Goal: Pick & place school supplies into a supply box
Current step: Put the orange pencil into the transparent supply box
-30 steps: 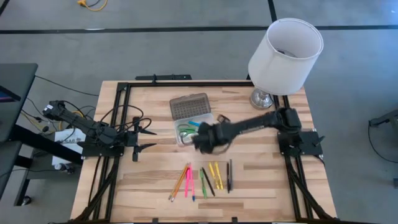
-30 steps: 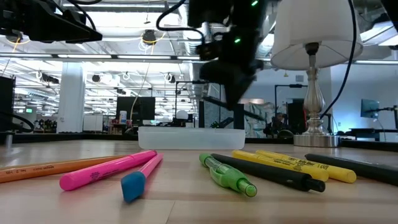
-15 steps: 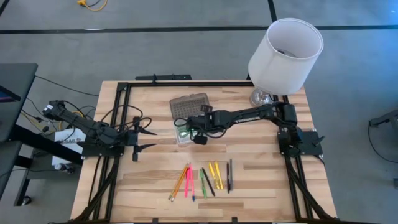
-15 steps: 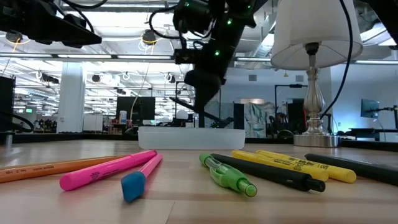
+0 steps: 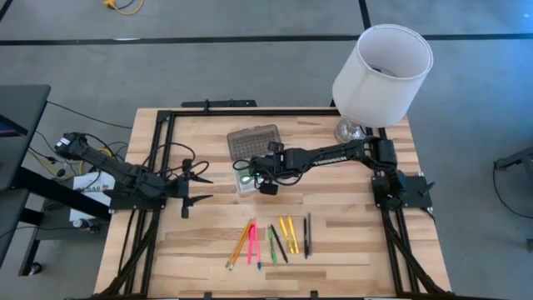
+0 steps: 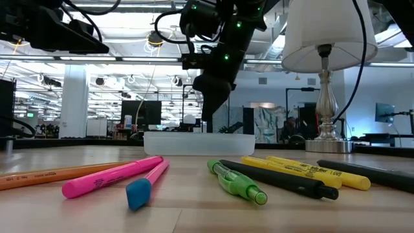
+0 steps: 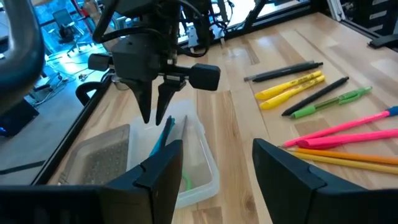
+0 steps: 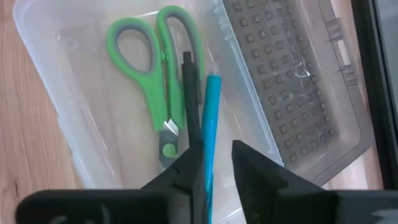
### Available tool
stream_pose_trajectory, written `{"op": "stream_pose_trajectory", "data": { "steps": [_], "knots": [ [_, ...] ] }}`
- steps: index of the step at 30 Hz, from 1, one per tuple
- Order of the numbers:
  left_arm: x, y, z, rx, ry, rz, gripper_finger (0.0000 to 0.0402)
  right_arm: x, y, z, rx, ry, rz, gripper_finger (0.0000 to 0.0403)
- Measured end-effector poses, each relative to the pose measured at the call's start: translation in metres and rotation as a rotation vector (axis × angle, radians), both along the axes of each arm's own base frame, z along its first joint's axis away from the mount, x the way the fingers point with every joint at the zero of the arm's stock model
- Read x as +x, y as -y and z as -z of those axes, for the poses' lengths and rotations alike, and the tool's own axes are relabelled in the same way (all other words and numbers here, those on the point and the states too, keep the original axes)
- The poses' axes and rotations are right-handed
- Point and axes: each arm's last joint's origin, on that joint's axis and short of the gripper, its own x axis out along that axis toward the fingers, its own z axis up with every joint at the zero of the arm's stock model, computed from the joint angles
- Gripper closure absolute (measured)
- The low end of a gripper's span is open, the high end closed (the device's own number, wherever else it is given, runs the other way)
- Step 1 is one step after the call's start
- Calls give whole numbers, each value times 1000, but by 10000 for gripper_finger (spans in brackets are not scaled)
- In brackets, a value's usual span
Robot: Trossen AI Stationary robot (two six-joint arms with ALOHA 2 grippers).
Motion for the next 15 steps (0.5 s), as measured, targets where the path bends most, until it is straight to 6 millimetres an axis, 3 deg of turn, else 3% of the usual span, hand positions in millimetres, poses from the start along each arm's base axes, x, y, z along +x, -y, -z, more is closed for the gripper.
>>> {"op": "stream_pose_trajectory", "data": {
  "steps": [5, 9, 15],
  "knots": [
    [1, 0, 0, 6, 3, 1, 213, -1, -1, -1, 0, -2, 3, 293],
    [1, 0, 0, 3, 4, -1, 213, -8, -15, -14, 19, 25, 51, 280],
    [1, 0, -1, -33, 14, -9, 213, -35, -37, -37, 71, 63, 362, 282]
  ]
}}
